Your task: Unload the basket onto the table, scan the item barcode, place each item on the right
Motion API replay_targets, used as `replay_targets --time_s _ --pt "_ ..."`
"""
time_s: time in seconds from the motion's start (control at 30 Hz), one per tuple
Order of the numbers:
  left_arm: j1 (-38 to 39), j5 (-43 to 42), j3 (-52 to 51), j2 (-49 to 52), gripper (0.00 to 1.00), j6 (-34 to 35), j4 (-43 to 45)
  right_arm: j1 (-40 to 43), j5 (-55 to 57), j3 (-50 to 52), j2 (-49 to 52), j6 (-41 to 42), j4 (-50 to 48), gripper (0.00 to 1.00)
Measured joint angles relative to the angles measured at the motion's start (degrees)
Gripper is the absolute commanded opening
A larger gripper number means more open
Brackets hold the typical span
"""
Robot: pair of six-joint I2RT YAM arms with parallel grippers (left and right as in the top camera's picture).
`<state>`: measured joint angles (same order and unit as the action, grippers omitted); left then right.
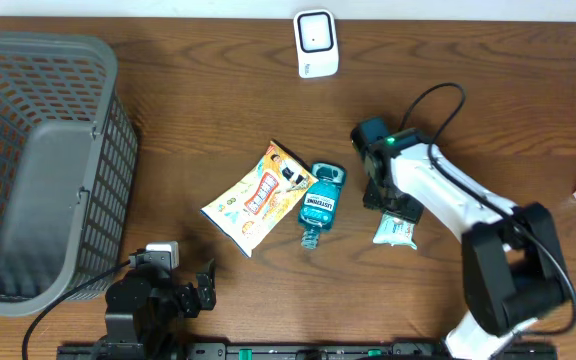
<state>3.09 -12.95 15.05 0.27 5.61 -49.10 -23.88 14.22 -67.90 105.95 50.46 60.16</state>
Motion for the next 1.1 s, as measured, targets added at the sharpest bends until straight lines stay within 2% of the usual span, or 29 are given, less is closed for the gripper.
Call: replay_targets --time_s 0.13,0.17,0.27,0.4,0.47,0.5,0.53,0.73,0.87,0.9,1.03,1.1 --pt "0.0 0.02 0.0 0.0 0.99 0.0 -0.02 0.0 0.22 -0.61 5.29 -0.04 0.81 0.54" --pt "0.0 0.0 0.02 0.0 0.99 0.0 -0.04 -0.02 0.31 -0.72 5.53 -0.02 0.74 0.47" --pt "0.0 0.0 0.02 0.0 1.0 0.0 -0.07 -0.04 0.66 -2.01 7.1 0.07 1.75 0.37" --pt "0.0 0.02 0.02 0.0 0.99 0.0 -0.07 -0.11 1.4 -3.02 8.37 -0.02 2.91 0.37" --pt "0.0 0.02 0.02 0.0 0.99 0.0 -0.04 -0.15 1.49 -3.04 8.41 -0.02 2.99 0.22" --pt "0.0 0.02 0.02 0.0 0.99 -0.02 -0.07 -0.17 1.57 -3.04 8.44 0.09 3.02 0.09" --pt "0.0 0.02 0.02 0.0 0.99 0.0 -0.07 -0.17 1.84 -3.04 8.5 0.13 3.21 0.01" --pt "0.0 0.02 0.02 0.0 0.99 0.0 -0.07 -0.2 1.66 -3.87 8.92 -1.62 4.17 0.01" --pt "0.0 0.02 0.02 0.0 0.99 0.0 -0.07 0.52 -3.17 -6.64 9.7 -6.19 4.96 0.01" --pt "0.0 0.02 0.02 0.0 0.99 0.0 -0.04 0.68 -6.4 -7.96 9.73 -8.68 4.66 0.01" --pt "0.0 0.02 0.02 0.0 0.99 0.0 -0.07 2.27 -34.36 -13.16 10.01 -27.3 1.99 0.01" --pt "0.0 0.0 0.02 0.0 0.99 0.0 -0.07 3.65 -45.27 -13.97 10.05 -33.55 2.86 0.01"
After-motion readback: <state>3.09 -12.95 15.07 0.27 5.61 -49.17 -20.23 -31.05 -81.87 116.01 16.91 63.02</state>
